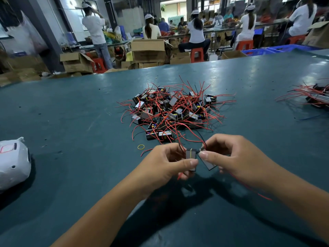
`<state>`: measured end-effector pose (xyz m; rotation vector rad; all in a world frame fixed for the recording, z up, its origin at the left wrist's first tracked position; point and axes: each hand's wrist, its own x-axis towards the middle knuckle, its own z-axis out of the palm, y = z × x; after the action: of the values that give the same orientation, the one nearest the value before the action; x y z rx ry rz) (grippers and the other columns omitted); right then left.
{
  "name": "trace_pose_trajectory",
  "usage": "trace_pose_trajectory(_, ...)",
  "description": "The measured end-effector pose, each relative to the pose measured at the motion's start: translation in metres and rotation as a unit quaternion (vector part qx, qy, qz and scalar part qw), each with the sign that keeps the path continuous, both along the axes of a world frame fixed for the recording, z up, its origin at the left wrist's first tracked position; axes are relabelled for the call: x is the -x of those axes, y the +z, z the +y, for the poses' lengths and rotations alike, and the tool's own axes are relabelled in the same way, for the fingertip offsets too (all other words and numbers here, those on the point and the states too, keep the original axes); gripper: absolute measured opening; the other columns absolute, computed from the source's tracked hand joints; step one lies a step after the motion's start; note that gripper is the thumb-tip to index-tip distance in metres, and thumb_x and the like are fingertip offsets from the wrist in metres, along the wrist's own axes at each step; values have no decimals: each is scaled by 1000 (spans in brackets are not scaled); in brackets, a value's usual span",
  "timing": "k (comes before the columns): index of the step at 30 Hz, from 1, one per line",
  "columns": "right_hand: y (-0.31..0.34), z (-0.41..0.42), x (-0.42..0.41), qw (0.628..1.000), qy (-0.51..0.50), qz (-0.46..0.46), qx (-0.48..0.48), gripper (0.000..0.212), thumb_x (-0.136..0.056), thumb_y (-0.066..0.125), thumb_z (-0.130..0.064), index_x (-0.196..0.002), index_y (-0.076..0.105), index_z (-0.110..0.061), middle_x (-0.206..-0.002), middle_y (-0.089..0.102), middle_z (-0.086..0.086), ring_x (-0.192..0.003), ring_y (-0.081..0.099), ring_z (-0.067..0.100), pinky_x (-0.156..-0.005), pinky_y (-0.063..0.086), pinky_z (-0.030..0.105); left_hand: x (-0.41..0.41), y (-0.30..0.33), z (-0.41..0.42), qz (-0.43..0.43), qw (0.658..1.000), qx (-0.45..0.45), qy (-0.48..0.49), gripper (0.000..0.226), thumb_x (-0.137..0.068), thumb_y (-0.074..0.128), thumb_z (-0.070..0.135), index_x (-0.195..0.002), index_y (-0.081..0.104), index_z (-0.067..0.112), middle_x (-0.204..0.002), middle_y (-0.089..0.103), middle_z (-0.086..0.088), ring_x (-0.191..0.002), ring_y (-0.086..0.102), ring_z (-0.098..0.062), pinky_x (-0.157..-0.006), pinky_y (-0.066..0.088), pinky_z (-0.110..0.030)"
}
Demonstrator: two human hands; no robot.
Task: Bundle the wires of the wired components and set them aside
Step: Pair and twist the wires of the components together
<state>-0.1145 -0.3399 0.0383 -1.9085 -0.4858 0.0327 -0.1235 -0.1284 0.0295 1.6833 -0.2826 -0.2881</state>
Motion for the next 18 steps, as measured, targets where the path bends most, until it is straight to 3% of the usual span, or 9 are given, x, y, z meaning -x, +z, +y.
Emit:
trace_pose_trajectory(4, -4, 8, 1, 996, 2, 53, -71, 22, -82, 71, -35, -89, 69, -14, -75, 67, 4, -64, 57, 9, -59, 51, 22, -3, -5, -1, 4, 1000, 4, 3, 61, -75, 77, 27, -114, 57, -15, -87, 64, -16, -68, 63, -19, -60, 50, -25)
trace_pose_trajectory(8, -7, 11, 1, 990, 13, 101, -99, 24, -84, 68, -33, -91, 68, -10, -74, 69, 2, -67, 63, 11, -65, 58, 28, -3, -10, -5, -17, 1000, 6, 10, 56, -77, 83, 30, -107, 60, -11, -84, 66, -14, -70, 64, -19, -60, 51, -26)
trace_pose_trajectory(10, -9, 12, 1, 984, 28, 135, -116, 31, -77, 69, -38, -88, 69, -9, -73, 69, 2, -69, 64, 13, -72, 59, 32, -4, -11, -9, -60, 997, -34, 26, 53, -75, 81, 36, -100, 62, -6, -82, 66, -15, -73, 60, -20, -64, 50, -35)
trace_pose_trajectory(12, -11, 13, 0, 983, 28, 135, -122, 31, -72, 71, -40, -85, 69, -11, -71, 68, 3, -67, 64, 14, -66, 57, 27, -4, -12, -10, -121, 987, -106, 29, 57, -71, 77, 52, -96, 64, 2, -81, 67, -16, -73, 55, -16, -66, 48, -44)
trace_pose_trajectory(14, -11, 13, 0, 983, 30, 129, -128, 29, -72, 73, -39, -83, 69, -13, -68, 67, 0, -63, 61, 11, -59, 51, 19, -4, -14, -9, -172, 971, -161, 24, 58, -70, 68, 66, -87, 64, 10, -70, 60, -3, -65, 47, -7, -60, 42, -40)
trace_pose_trajectory(18, -11, 12, -4, 984, 41, 123, -119, 31, -70, 76, -37, -86, 70, -11, -71, 68, 3, -64, 62, 12, -59, 51, 20, -7, -17, -9, -213, 957, -196, 16, 55, -71, 64, 70, -73, 59, 16, -61, 45, 14, -56, 36, -2, -53, 31, -27)
